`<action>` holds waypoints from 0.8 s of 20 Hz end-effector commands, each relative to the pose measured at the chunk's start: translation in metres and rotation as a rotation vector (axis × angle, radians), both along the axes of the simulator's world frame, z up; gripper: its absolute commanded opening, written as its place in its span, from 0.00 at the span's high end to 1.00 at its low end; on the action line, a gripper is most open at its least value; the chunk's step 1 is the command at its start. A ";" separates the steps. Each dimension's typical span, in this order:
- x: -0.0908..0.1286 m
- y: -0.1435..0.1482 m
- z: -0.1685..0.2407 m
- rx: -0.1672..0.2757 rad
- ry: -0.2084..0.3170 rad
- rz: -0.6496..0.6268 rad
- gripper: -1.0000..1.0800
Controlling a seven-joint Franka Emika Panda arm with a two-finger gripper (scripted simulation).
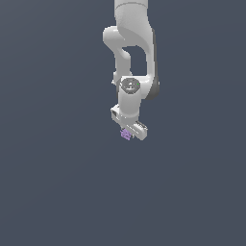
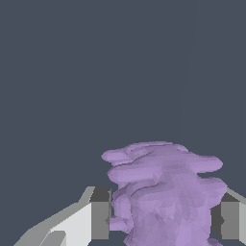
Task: Pick up the object and move it to a goal position.
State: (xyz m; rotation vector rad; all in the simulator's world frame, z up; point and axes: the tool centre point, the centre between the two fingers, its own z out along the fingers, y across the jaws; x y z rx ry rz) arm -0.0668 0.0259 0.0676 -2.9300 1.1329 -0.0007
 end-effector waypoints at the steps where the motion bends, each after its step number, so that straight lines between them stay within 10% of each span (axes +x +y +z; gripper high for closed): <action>1: -0.003 0.022 0.008 0.000 0.000 0.000 1.00; 16: -0.006 0.071 0.026 0.000 0.000 0.000 1.00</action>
